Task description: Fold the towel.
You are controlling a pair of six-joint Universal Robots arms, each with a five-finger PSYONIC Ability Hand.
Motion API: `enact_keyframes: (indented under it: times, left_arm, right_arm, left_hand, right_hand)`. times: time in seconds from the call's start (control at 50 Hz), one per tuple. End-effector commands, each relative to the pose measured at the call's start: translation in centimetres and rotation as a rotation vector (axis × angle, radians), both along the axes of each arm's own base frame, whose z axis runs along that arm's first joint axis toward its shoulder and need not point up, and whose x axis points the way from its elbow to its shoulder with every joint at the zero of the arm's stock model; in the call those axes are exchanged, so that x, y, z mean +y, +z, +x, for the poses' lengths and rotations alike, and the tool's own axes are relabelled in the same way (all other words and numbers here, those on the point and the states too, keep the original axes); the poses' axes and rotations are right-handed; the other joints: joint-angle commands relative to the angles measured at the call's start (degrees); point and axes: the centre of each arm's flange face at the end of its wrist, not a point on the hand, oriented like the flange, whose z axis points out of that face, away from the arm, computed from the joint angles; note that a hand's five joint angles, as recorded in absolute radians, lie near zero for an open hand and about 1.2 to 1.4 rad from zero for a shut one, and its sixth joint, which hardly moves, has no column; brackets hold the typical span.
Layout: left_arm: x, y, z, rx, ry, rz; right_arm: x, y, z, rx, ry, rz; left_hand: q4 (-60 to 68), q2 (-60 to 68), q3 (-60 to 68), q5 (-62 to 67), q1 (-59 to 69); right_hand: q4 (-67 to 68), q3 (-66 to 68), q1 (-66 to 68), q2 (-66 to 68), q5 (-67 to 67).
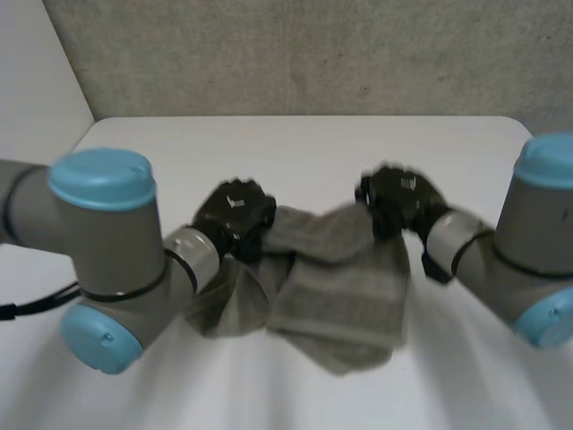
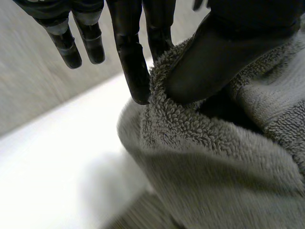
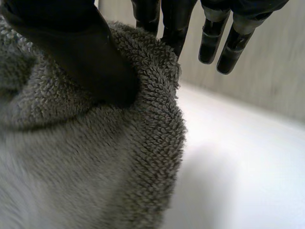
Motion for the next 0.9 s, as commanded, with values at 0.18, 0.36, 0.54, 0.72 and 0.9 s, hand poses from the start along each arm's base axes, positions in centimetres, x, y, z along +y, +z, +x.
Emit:
enact_keyframes:
  times: [0.18, 0.36, 0.54, 0.72, 0.9]
  left_arm:
    - [5.9, 9.2, 4.0, 0.291, 0.092, -0.251]
    - [10.6, 1.3, 2.3, 0.177, -0.028, -0.064]
    - [10.1, -1.9, 1.4, 0.09, -0.038, 0.053]
    - [4.1, 0.9, 2.8, 0.129, 0.107, -0.002]
    - [-0.1, 1.9, 3.0, 0.157, 0.16, -0.047]
  right_arm:
    - [1.2, 14.6, 1.8, -0.201, 0.153, -0.499]
    - [3.9, 3.6, 1.1, 0.065, 0.293, -0.287]
    - [3.9, -0.5, -2.4, 0.415, 0.266, -0.222]
    - [3.7, -0.5, -3.2, 0.397, 0.179, -0.172]
    - [4.7, -1.5, -3.7, 0.32, 0.135, -0.049]
  left_hand:
    - [-3.4, 5.1, -2.9, 3.4, 5.5]
    - [-3.4, 5.1, -2.9, 3.4, 5.5]
    - [-3.4, -53.6, -2.9, -55.3, -53.2]
    - [-3.4, -62.0, -2.9, -63.7, -61.6]
    - [-3.4, -61.8, -2.9, -63.5, -61.4]
  right_hand:
    - [-4.4, -2.5, 6.1, 6.0, 5.4]
    - [-4.4, -2.5, 6.1, 6.0, 5.4]
    - [-4.4, -2.5, -56.8, -56.9, -57.4]
    - [-4.4, -2.5, -60.2, -60.3, -60.8]
    - [-4.4, -2.5, -59.0, -59.1, -59.6]
